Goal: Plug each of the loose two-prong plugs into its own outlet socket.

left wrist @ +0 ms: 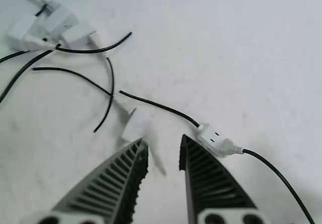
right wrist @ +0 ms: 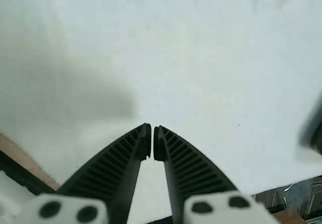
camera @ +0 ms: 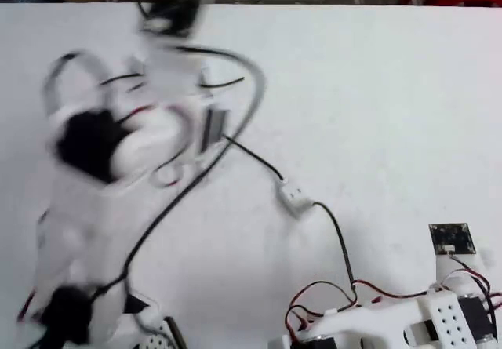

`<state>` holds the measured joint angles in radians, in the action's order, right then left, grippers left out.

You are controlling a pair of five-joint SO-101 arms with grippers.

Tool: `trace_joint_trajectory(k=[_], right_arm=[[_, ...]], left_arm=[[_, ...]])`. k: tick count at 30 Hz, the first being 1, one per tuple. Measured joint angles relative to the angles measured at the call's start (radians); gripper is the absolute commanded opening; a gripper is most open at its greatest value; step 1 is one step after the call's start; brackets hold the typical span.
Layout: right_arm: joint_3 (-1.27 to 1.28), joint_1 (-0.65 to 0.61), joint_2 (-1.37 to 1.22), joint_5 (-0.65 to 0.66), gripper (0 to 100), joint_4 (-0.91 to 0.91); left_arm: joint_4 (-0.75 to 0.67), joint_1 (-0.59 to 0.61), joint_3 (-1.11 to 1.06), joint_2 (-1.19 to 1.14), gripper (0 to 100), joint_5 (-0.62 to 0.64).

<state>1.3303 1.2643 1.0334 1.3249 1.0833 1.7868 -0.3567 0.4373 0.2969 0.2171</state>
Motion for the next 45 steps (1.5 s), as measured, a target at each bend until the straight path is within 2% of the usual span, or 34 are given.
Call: trace_joint_trajectory(k=[3,7,12,19,22,29,35,39,45], right_arm=[[-0.006,-0.041,0.0,-0.003,2.4,0.006],[-0.118,-0.104,0.0,-0.02,2.5,0.106],[-0.344,-0.267,0.0,-0.15,3.3,0.31],[-0.6,-0.589,0.0,-0.35,24.5,0.537],[-0.706,-0.736,0.0,-0.419,29.2,0.594],[-0.799,-1.162,-0.023,-0.637,29.7,0.6],[-0.804,-1.484,-0.299,-0.796,29.7,0.569],[-0.855,-1.588,-0.525,-0.827,29.7,0.486],[-0.928,-1.629,-0.796,-0.832,29.7,0.374]], left_arm=[[-0.002,0.115,-0.153,0.164,12,-0.002],[-0.092,0.324,-0.373,0.298,11,-0.002],[-0.236,0.554,-0.681,0.388,11,-0.002],[-0.433,0.75,-1.014,0.43,11,-0.003],[-0.503,0.787,-1.123,0.43,11,0.0],[-0.749,0.789,-1.382,0.43,11,-0.003],[-0.924,0.789,-1.51,0.43,11,-0.003],[-0.953,0.79,-1.527,0.43,11,-0.003],[-0.976,0.79,-1.53,0.43,11,-0.003]])
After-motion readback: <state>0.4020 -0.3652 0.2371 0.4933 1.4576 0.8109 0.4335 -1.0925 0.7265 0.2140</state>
